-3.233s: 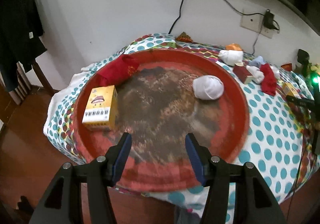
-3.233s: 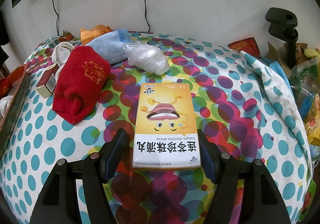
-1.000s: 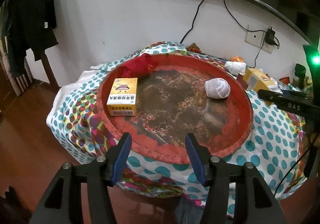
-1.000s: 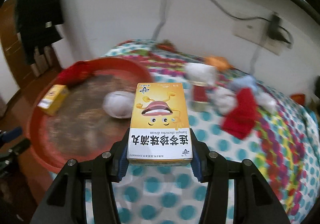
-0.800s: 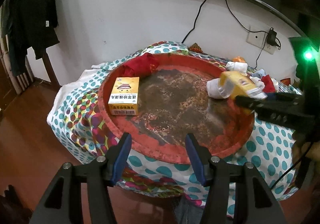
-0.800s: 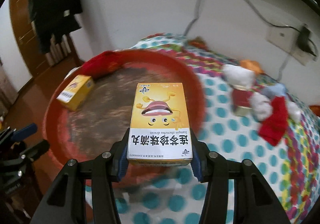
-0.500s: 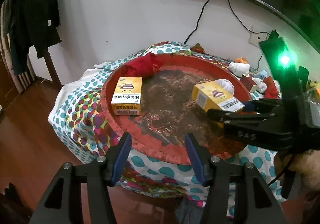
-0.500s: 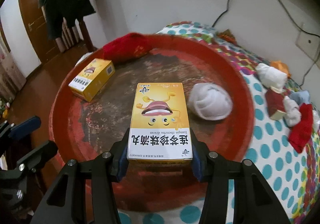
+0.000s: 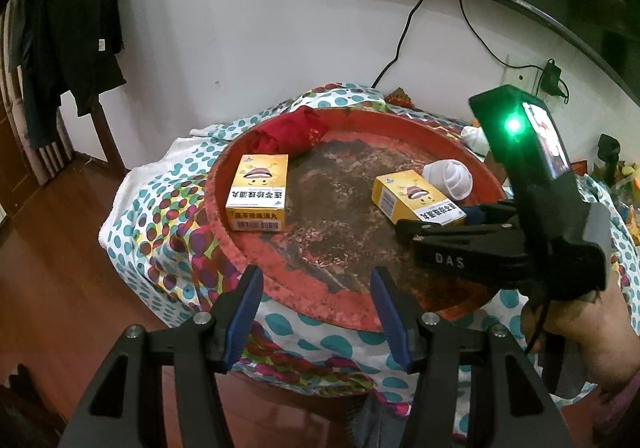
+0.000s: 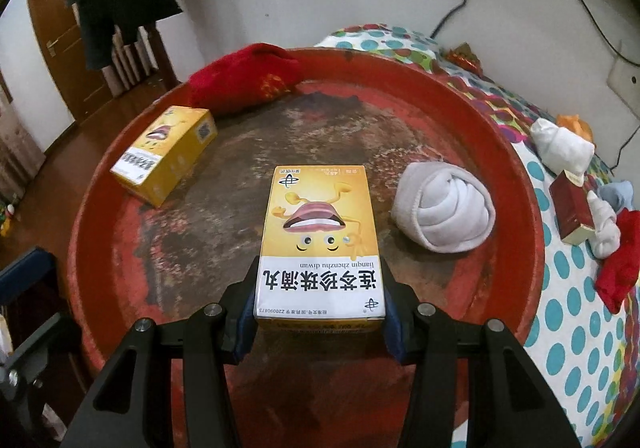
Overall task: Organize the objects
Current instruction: 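Lower the yellow box onto the red tray and open the right tool, then move the right tool to the red sock on the cloth and grasp it, then grasp the red MARUBI box with the left tool while the right tool holds the red sock, then place the MARUBI box on the tray with the left tool while the right tool holds the sock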
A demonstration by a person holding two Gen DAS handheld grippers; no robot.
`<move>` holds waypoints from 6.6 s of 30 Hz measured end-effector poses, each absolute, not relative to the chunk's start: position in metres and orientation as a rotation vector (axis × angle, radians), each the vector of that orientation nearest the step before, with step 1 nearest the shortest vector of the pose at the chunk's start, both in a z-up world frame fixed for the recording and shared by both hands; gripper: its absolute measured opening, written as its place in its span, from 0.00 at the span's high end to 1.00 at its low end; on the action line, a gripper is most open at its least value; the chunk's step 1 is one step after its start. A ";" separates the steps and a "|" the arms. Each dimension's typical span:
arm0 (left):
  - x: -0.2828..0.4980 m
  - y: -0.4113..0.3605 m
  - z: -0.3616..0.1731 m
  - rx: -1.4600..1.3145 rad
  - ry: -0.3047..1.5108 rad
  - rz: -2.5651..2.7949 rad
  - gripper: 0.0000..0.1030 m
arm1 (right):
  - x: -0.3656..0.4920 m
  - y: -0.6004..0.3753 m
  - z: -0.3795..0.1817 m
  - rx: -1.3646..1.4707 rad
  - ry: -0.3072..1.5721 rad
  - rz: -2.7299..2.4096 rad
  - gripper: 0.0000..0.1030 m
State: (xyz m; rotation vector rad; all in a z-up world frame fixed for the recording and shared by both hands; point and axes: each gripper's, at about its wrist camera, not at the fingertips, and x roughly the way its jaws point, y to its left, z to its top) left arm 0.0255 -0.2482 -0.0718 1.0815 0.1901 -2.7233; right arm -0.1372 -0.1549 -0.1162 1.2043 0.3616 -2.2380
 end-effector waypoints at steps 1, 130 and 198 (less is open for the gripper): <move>0.026 -0.248 -0.072 1.080 0.183 -2.727 0.44 | -0.138 -0.155 -0.117 1.207 0.365 -2.240 0.53; -0.268 -0.025 -0.111 1.391 0.158 -2.822 0.44 | -0.234 0.177 -0.122 1.282 0.102 -2.634 0.49; -0.117 -0.094 -0.061 1.297 0.003 -2.905 0.71 | -0.235 0.171 -0.126 1.302 0.180 -2.643 0.37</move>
